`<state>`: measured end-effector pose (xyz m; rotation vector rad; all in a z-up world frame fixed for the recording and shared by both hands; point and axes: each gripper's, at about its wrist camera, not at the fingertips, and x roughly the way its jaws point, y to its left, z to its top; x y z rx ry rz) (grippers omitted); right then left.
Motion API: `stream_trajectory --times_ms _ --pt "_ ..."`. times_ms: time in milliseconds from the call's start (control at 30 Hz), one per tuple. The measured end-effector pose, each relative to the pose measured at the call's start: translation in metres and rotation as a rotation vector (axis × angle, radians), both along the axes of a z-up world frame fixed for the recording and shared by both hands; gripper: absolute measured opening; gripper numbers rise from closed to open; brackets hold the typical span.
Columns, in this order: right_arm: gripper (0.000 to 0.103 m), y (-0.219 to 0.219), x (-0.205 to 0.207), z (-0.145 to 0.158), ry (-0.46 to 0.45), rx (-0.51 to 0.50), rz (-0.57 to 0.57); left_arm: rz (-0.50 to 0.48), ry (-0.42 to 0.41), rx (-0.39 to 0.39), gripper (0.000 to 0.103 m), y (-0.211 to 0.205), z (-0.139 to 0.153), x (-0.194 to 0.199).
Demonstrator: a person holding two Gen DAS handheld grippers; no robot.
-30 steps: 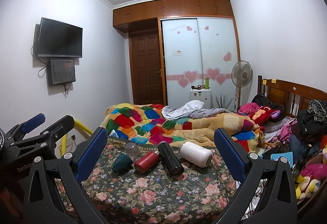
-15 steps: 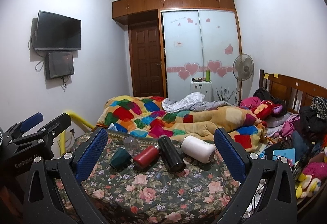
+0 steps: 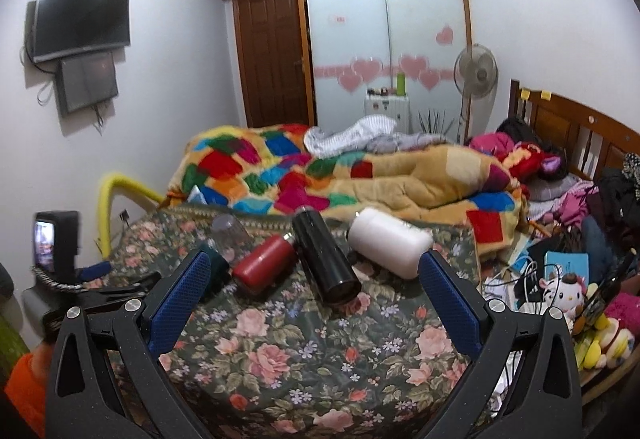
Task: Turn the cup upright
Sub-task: 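Move the left tool down to the teal mug and grasp its body, then lift the teal mug with the left tool and rotate it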
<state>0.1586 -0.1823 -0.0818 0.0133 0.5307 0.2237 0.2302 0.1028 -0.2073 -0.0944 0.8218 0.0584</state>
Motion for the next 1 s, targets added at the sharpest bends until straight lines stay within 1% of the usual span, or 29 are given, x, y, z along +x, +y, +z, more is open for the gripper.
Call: stream_trajectory --times_ms 33,100,200,333,367,433,500,567,600,800,1000 --pt "0.103 0.002 0.006 -0.004 0.014 -0.007 -0.001 -0.009 0.013 0.005 0.097 0.001 -0.008 0.008" --pt "0.103 0.005 0.017 -0.010 0.036 -0.017 0.002 -0.023 0.045 0.014 0.095 0.000 -0.025 0.026" --pt "0.103 0.010 0.032 -0.017 0.057 -0.026 0.009 -0.052 0.078 0.012 0.094 0.003 -0.045 0.052" --pt "0.103 0.018 0.049 -0.023 0.070 -0.035 0.017 -0.101 0.116 0.016 0.089 0.003 -0.063 0.078" --pt "0.103 0.019 0.052 -0.025 0.072 -0.036 0.019 -0.111 0.121 0.018 0.087 0.003 -0.066 0.082" --pt "0.103 0.024 0.059 -0.027 0.079 -0.038 0.026 -0.132 0.128 0.010 0.082 0.002 -0.073 0.090" --pt "0.103 0.027 0.063 -0.029 0.081 -0.037 0.031 -0.139 0.130 0.002 0.080 0.003 -0.078 0.098" --pt "0.103 0.031 0.066 -0.031 0.084 -0.037 0.038 -0.143 0.132 0.000 0.075 0.001 -0.082 0.102" --pt "0.103 0.033 0.067 -0.031 0.085 -0.036 0.041 -0.144 0.136 -0.001 0.071 0.000 -0.084 0.104" --pt "0.103 0.038 0.067 -0.032 0.091 -0.042 0.052 -0.124 0.132 0.025 0.069 -0.002 -0.087 0.105" --pt "0.103 0.035 0.062 -0.026 0.079 -0.045 0.046 -0.102 0.134 0.076 0.069 -0.005 -0.080 0.086"
